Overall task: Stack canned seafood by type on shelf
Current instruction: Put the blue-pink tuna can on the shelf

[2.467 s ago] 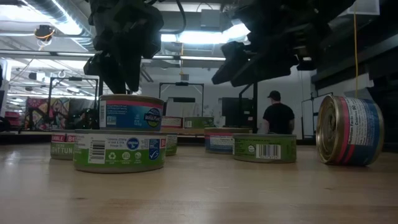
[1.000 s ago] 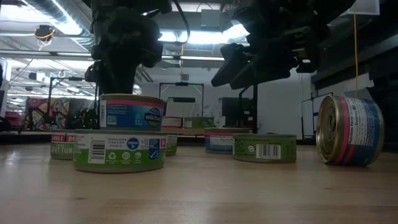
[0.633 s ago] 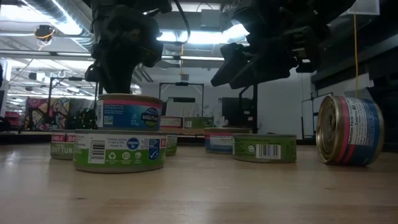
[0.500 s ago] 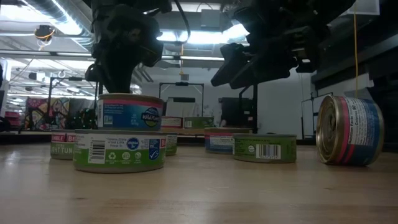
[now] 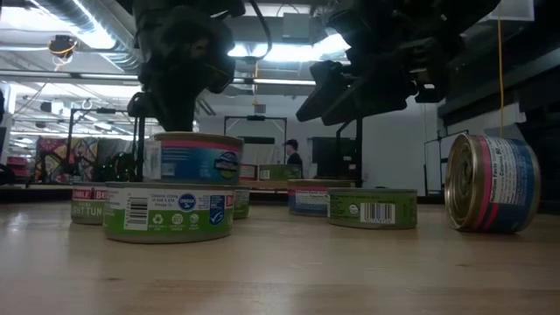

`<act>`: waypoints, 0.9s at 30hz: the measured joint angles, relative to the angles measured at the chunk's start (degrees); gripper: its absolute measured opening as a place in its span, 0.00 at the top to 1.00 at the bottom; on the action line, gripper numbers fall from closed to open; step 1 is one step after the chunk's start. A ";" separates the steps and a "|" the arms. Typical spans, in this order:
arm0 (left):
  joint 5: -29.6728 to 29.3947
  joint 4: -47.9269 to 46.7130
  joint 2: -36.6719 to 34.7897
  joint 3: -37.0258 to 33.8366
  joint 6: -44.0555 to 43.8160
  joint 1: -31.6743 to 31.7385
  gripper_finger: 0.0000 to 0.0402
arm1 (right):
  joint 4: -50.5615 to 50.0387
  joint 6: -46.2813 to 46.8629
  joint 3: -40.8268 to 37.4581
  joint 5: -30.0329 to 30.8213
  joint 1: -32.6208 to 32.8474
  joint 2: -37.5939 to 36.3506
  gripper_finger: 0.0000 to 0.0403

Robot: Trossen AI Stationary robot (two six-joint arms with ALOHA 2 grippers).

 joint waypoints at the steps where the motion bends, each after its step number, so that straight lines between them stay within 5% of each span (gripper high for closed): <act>1: -0.02 0.51 -0.16 0.00 -0.15 0.30 1.00 | 0.01 -0.01 0.00 0.00 0.00 0.00 0.38; 9: 0.08 1.63 -0.42 0.00 -0.75 3.15 1.00 | -0.68 -0.69 0.00 0.44 0.00 -1.37 0.38; 18: 1.16 4.79 -0.47 0.00 0.88 6.17 1.00 | -0.78 -3.07 0.02 12.50 0.00 -2.08 0.38; 27: 1.49 6.78 -0.47 0.00 2.36 7.43 1.00 | -1.11 -7.71 0.02 6.07 0.23 -1.98 0.38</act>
